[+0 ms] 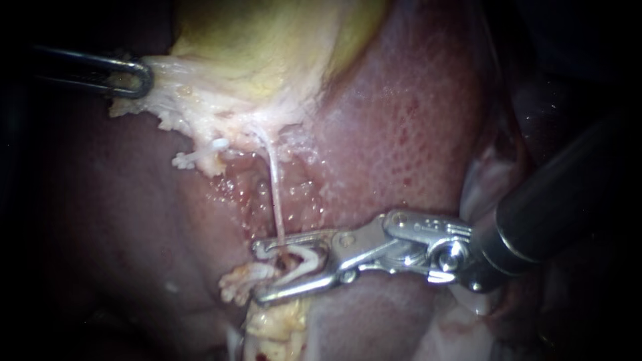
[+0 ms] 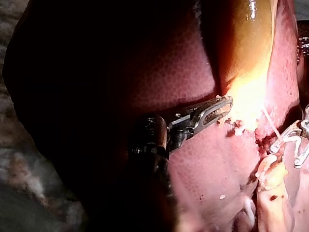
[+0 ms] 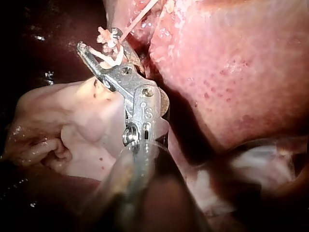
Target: Clipping first clip right tube
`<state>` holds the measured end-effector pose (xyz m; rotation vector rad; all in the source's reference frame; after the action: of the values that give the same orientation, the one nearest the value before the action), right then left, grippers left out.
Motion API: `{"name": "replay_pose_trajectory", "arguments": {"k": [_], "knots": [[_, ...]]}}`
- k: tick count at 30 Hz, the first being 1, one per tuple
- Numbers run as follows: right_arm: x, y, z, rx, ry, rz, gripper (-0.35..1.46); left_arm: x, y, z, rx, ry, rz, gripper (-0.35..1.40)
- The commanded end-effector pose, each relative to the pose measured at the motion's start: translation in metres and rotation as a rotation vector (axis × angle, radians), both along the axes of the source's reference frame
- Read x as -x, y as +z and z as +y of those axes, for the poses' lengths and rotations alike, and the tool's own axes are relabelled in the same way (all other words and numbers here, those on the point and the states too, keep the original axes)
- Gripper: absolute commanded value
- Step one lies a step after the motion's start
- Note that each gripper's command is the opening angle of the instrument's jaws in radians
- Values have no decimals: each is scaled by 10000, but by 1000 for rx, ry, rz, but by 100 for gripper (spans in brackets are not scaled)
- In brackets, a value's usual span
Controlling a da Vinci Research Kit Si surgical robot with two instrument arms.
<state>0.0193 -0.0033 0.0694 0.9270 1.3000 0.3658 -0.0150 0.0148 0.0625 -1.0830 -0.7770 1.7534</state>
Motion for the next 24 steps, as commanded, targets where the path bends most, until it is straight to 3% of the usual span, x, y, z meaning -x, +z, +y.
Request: {"name": "replay_pose_trajectory", "arguments": {"k": [1, 11, 18, 21, 24], "knots": [[1, 0, 0, 2, -4, 2, 36, 0, -1, 0, 0, 0, 0, -35], [1, -2, 3, -25, 5, -10, 19, 0, -1, 0, 0, 0, 0, -35], [2, -1, 4, -63, 13, -29, -12, 0, -1, 0, 0, 0, 0, -35], [3, -1, 4, -90, 13, -40, -35, 0, -1, 0, 0, 0, 0, -35], [3, 0, 5, -101, 13, -45, -35, 0, -1, 0, 0, 0, 0, -35]]}}
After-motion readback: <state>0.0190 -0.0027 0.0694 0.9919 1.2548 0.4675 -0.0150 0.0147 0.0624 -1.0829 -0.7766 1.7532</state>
